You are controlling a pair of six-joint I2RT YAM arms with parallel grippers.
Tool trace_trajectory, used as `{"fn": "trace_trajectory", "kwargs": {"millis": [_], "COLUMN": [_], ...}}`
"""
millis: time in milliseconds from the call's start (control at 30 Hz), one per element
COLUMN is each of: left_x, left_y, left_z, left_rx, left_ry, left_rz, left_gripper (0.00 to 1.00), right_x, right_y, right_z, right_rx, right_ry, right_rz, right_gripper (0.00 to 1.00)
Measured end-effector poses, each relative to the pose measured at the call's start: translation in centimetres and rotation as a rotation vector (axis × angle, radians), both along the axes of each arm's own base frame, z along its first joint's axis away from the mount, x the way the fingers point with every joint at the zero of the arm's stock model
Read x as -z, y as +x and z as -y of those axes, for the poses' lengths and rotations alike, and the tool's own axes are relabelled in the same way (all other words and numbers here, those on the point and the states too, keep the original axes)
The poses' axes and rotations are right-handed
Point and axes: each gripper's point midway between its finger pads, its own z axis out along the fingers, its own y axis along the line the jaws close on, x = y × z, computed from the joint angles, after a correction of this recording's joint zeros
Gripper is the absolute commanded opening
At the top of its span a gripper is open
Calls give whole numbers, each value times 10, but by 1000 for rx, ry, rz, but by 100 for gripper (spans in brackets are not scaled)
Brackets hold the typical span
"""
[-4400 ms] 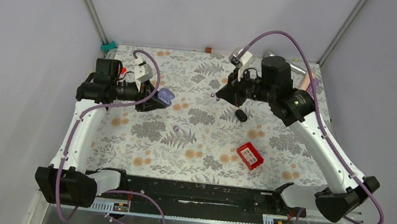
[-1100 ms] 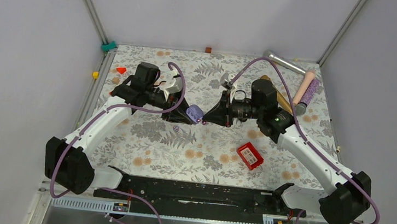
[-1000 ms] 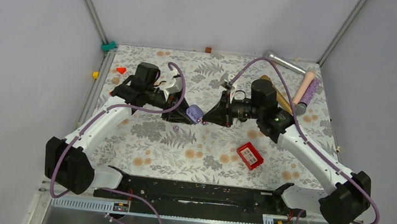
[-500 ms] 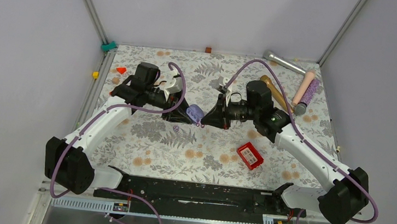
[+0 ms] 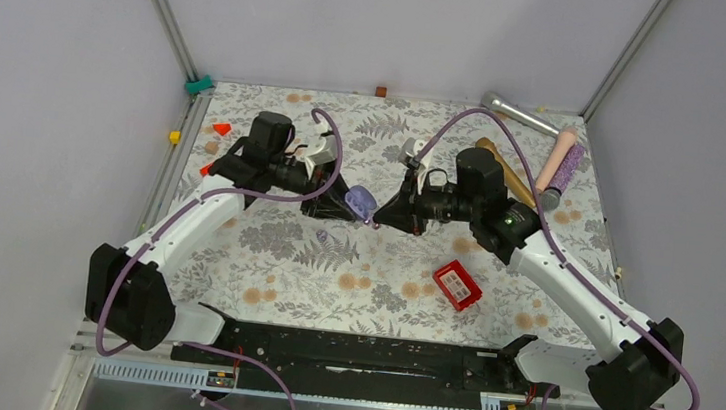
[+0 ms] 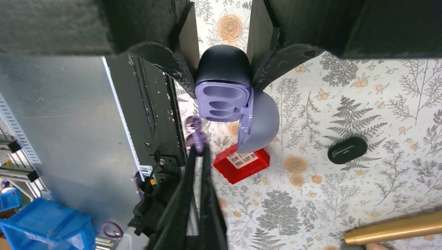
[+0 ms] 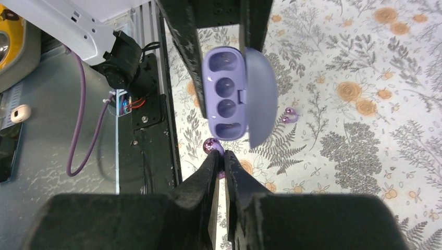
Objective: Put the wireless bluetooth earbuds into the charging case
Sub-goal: Insert the right earbud into the right side groove of the charging case.
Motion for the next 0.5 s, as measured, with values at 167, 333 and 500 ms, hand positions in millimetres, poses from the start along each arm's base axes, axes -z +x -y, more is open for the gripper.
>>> {"fn": "trace_trajectory", "kwargs": {"millis": [167,333,500], "left_x": [12,20,24], "left_y": [15,24,21], "left_z": [5,11,18], "left_rx": [-57,-74,-53], "left_ry": [11,13,13], "left_rz": [-45,-106,-137], "left_gripper": [0,0,0], "right_x": [-11,-11,-10], "right_y": [1,6,14], "right_z": [2,4,6], "right_rx": [17,45,87], "right_ry": [14,8,-5], "right_rz": [34,48,65], "right_gripper": [6,4,4]}}
